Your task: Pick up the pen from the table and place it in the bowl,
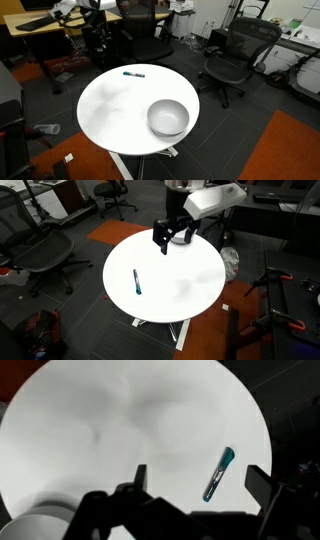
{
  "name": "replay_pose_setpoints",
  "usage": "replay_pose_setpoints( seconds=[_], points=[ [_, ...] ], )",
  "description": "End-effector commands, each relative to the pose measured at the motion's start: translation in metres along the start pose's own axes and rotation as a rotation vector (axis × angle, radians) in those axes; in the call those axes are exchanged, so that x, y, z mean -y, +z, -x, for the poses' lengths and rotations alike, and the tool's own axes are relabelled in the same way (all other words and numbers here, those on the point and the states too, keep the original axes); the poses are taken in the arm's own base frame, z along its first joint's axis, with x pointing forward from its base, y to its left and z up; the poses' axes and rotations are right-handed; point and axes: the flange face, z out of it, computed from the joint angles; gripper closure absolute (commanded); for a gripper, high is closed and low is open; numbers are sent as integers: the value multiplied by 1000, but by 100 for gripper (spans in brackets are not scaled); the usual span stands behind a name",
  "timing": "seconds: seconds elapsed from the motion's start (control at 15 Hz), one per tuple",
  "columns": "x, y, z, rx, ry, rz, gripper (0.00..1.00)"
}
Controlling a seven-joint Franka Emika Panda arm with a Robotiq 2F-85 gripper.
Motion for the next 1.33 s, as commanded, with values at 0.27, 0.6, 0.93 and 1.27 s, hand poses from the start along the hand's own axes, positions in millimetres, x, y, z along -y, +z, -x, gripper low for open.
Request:
replay_pose_setpoints(
  seconds=[0.27, 0.6, 0.93, 1.27],
  points=[
    [51, 58, -29, -38, 186, -37, 0],
    [70, 88, -60, -46, 240, -18, 0],
    [82, 116, -87, -52, 243, 6, 0],
    [90, 141, -103, -35, 243, 49, 0]
  ],
)
